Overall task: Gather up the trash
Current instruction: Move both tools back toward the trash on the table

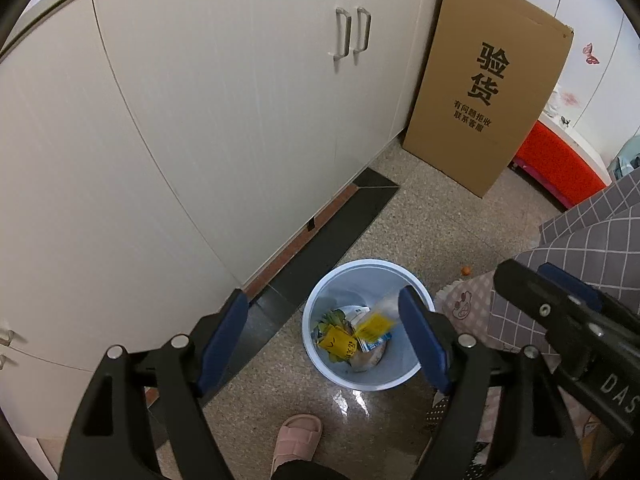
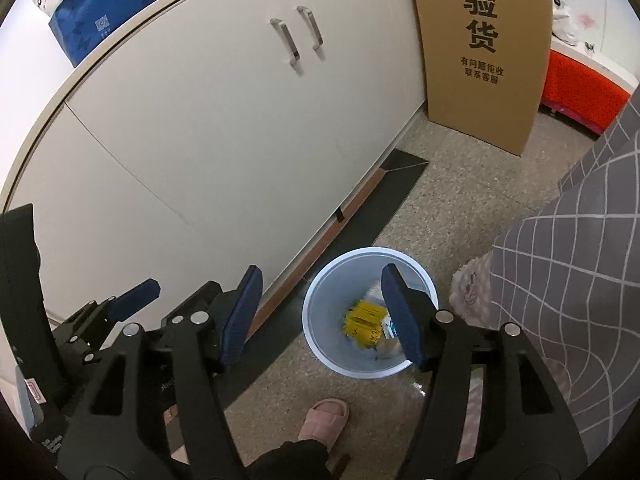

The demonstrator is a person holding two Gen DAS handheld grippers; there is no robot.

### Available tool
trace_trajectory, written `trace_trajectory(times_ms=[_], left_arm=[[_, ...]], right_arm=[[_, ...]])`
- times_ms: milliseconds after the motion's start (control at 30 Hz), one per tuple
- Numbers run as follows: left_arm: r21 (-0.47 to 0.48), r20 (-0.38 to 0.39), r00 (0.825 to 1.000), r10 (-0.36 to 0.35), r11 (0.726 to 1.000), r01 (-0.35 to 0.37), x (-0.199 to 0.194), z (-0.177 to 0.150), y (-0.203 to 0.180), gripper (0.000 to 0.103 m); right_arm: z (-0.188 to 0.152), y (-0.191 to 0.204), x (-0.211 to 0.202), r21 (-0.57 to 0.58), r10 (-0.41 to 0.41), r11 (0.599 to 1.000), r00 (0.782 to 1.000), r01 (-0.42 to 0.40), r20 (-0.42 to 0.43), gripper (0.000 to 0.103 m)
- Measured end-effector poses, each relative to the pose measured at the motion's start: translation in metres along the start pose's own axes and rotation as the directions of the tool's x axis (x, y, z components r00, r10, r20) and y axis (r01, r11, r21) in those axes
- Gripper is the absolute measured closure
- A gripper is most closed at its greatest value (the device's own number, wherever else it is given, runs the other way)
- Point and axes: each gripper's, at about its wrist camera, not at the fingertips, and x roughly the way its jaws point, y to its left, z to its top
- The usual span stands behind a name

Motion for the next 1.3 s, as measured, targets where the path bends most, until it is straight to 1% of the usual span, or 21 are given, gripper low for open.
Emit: trace_trajectory(times_ms=[200,433,600,700,767,900,1033,1167,1200,1300], left_arm=[[0.002,0.029,1.000,-0.010,1.000,0.009,-0.018,0.000,-0.006,0.027],[0.017,0.088,0.996,-0.027,1.000,0.026,-0.058,0.002,-0.017,0.025],[0.022,0.147,0.988,-0.051,0.999,0.048,-0.096,0.005,-0.029,0.024],[0.041,0.189,0.979,-0.081,0.996,0.074,-0.125,0.007,-0.043,0.023],[0.067,0.220,0.970,-0.107,0.993,0.094,-0.147,0.006,-0.058,0.023],[0.128,0.254,0.954,-0.160,0.983,0.131,-0.178,0.002,-0.094,0.022],[0.217,0.270,0.940,-0.208,0.964,0.151,-0.205,-0.006,-0.146,0.021],[0.323,0.256,0.929,-0.267,0.929,0.179,-0.225,-0.017,-0.206,0.021],[0.344,0.251,0.927,-0.278,0.921,0.183,-0.227,-0.021,-0.215,0.021],[0.426,0.236,0.919,-0.317,0.883,0.195,-0.237,-0.030,-0.266,0.021]], right_arm=[[0.002,0.000,-0.021,-0.003,-0.013,1.000,0.999,0.013,0.032,0.041],[0.007,0.000,-0.067,0.013,-0.015,1.000,0.995,0.014,0.101,0.041],[0.010,-0.001,-0.120,0.014,-0.002,1.000,0.982,0.000,0.187,0.041],[0.010,-0.007,-0.160,0.017,0.001,1.000,0.968,-0.006,0.250,0.040],[0.008,-0.013,-0.185,0.023,-0.011,1.000,0.957,0.005,0.290,0.040],[0.001,-0.036,-0.234,0.047,-0.044,0.998,0.933,0.029,0.358,0.037],[-0.010,-0.075,-0.280,0.094,-0.097,0.993,0.909,0.065,0.405,0.037],[-0.024,-0.120,-0.321,0.152,-0.164,0.983,0.885,0.107,0.437,0.037],[-0.028,-0.132,-0.330,0.168,-0.181,0.979,0.879,0.117,0.442,0.037],[-0.037,-0.172,-0.357,0.234,-0.258,0.958,0.852,0.166,0.455,0.037]])
